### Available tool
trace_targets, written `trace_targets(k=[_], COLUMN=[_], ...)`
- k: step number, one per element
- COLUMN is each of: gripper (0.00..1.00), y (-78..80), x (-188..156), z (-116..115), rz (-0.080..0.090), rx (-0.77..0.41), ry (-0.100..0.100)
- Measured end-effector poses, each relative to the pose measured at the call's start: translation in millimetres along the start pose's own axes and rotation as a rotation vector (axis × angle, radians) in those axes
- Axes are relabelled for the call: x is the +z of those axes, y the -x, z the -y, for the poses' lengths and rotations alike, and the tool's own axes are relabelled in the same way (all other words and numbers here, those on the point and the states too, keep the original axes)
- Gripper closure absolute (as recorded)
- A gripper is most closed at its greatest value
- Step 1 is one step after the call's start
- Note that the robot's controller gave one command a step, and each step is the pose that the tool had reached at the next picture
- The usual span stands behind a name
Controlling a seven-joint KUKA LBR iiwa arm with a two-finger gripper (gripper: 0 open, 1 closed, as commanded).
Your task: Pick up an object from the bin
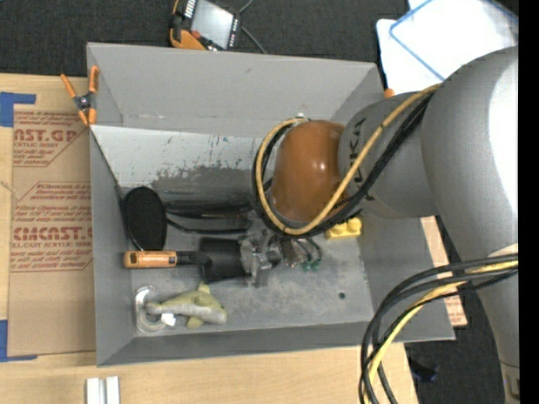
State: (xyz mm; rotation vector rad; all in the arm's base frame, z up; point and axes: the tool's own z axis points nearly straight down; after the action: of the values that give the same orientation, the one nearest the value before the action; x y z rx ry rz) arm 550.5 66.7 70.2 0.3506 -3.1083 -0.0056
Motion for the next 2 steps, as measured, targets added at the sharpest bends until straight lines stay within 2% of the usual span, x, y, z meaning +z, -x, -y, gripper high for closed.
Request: trace_targets(k=[1, 2], gripper=[1.00, 1.00], y=[0.0, -2.1], x=[0, -31], z=[0, -1], rz=[0.000, -0.005], rx=[0.000, 0.000], ry=[0.000, 0.000])
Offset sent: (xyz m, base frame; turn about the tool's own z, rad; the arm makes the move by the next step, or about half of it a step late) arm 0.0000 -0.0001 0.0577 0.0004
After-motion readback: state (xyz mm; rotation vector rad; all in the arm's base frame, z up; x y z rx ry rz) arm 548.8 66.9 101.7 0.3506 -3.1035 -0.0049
